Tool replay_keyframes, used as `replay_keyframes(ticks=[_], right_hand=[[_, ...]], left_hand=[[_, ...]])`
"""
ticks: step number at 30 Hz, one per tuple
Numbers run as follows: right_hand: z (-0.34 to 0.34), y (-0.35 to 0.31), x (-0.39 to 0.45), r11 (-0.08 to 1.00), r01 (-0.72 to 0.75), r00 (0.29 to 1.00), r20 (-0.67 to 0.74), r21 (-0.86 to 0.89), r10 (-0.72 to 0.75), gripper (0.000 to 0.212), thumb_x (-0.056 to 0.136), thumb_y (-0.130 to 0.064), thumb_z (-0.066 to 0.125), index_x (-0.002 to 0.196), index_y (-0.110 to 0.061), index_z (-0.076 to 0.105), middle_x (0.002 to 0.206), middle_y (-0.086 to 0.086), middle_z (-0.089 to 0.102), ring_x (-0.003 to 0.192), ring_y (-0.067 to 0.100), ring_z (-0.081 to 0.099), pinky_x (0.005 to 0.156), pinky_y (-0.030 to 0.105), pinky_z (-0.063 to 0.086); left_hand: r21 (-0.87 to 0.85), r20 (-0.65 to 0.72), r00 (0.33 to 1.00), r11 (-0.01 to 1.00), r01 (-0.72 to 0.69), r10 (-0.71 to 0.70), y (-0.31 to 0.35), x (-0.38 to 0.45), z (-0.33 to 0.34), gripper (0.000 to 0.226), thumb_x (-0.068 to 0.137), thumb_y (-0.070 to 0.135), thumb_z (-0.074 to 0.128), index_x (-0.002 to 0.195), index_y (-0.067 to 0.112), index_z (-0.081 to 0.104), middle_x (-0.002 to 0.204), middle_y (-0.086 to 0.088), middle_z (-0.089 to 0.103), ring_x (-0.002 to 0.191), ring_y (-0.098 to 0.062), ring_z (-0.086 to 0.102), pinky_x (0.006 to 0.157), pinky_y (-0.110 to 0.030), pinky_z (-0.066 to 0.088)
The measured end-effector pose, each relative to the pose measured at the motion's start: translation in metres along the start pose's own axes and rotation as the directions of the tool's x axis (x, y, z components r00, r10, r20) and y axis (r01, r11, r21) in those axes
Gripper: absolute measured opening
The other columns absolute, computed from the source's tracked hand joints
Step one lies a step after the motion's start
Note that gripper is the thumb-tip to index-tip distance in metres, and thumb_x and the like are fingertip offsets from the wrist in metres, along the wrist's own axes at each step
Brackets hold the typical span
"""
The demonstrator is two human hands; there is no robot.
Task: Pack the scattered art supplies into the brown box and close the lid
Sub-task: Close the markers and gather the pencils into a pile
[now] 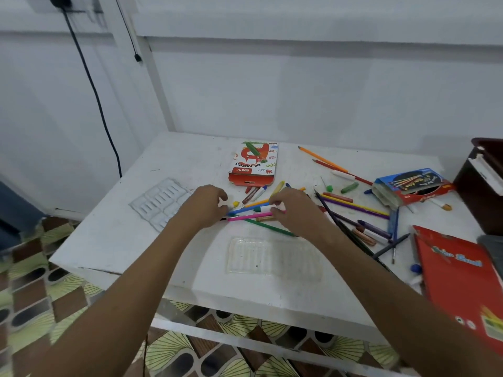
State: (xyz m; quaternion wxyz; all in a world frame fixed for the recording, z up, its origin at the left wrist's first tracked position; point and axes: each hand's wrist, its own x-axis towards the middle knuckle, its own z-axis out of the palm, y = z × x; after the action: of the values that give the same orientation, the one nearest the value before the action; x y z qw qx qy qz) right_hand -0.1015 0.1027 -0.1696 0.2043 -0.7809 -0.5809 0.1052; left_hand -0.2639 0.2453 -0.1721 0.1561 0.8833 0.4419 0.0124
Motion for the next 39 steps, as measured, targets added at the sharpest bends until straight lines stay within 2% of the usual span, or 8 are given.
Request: replay_keyframes(ticks=[5,11,15,23,27,31,34,39], right_hand=[[0.016,0.000,0.036,0.995,0.017,0.997,0.081,-0.099,-0.009,0.023,0.091,-0.017,0.058,0.112,-0.013,0.066,0.109,0.005,0.063,0.091,0.015,0.055,0.082,0.025,0.047],[0.022,0.002,0.054,0.955,-0.050,0.958,0.255,-0.292,0.129,0.022,0.092,-0.019,0.055,0.111,-0.014,0.065,0.087,0.001,0.055,0.066,0.009,0.047,0.068,0.024,0.046],[0.019,0.004,0.054,0.957,-0.039,0.950,0.286,-0.288,0.125,0.024,0.092,-0.015,0.056,0.113,-0.009,0.066,0.095,0.006,0.062,0.075,0.013,0.054,0.076,0.027,0.053],[0.005,-0.014,0.029,0.991,-0.130,0.979,0.160,0.000,0.129,0.025,0.092,-0.018,0.058,0.114,-0.008,0.065,0.107,0.006,0.065,0.084,0.012,0.056,0.077,0.020,0.045],[0.003,-0.036,-0.006,0.967,-0.121,0.990,0.105,0.224,0.099,0.026,0.089,-0.024,0.063,0.111,-0.010,0.065,0.096,0.000,0.063,0.077,0.006,0.054,0.062,0.006,0.037],[0.020,-0.047,-0.033,0.920,-0.207,0.964,0.231,0.332,0.133,0.038,0.087,-0.028,0.066,0.121,-0.013,0.060,0.095,0.000,0.066,0.073,0.005,0.059,0.062,0.011,0.042],[0.031,-0.050,-0.041,0.879,-0.283,0.948,0.252,0.384,0.195,0.044,0.086,-0.029,0.067,0.125,-0.013,0.056,0.090,0.002,0.069,0.072,0.009,0.065,0.061,0.019,0.051],[0.042,-0.054,-0.045,0.848,-0.321,0.939,0.257,0.421,0.228,0.042,0.083,-0.026,0.071,0.120,-0.011,0.057,0.078,0.004,0.067,0.054,0.004,0.060,0.057,0.024,0.055]], left_hand=[[0.018,0.058,0.998,1.000,0.007,-0.008,-0.004,0.022,0.001,0.041,0.085,0.038,0.065,0.120,0.017,0.063,0.114,-0.003,0.064,0.092,-0.016,0.059,0.082,-0.028,0.052],[0.066,0.158,0.987,0.998,-0.007,-0.003,-0.001,0.032,0.005,0.035,0.086,0.035,0.066,0.111,0.010,0.067,0.106,-0.006,0.067,0.089,-0.019,0.061,0.081,-0.031,0.055],[0.069,0.174,0.985,0.998,0.005,-0.017,-0.002,0.033,0.009,0.029,0.088,0.026,0.063,0.108,0.006,0.069,0.104,-0.009,0.068,0.089,-0.021,0.062,0.082,-0.031,0.055],[-0.060,-0.006,1.000,0.998,0.029,-0.029,0.010,0.010,0.004,0.029,0.091,0.023,0.056,0.112,0.007,0.066,0.104,-0.008,0.067,0.082,-0.018,0.059,0.074,-0.026,0.051],[-0.185,-0.170,0.985,0.983,-0.005,-0.027,0.012,-0.032,-0.001,0.022,0.089,0.022,0.056,0.100,0.009,0.070,0.091,-0.005,0.070,0.073,-0.015,0.058,0.063,-0.023,0.041],[-0.286,-0.052,0.996,0.957,0.055,-0.073,0.005,-0.075,0.011,0.017,0.087,0.025,0.060,0.092,0.013,0.072,0.083,-0.001,0.070,0.073,-0.014,0.062,0.059,-0.020,0.045],[-0.370,0.062,0.994,0.922,0.110,-0.094,0.001,-0.091,0.019,0.016,0.087,0.026,0.062,0.086,0.014,0.073,0.079,-0.001,0.070,0.070,-0.015,0.062,0.071,-0.033,0.056],[-0.394,0.042,0.991,0.910,0.133,-0.127,0.002,-0.096,0.029,0.018,0.087,0.029,0.064,0.094,0.014,0.073,0.080,0.003,0.068,0.066,-0.010,0.058,0.069,-0.028,0.052]])
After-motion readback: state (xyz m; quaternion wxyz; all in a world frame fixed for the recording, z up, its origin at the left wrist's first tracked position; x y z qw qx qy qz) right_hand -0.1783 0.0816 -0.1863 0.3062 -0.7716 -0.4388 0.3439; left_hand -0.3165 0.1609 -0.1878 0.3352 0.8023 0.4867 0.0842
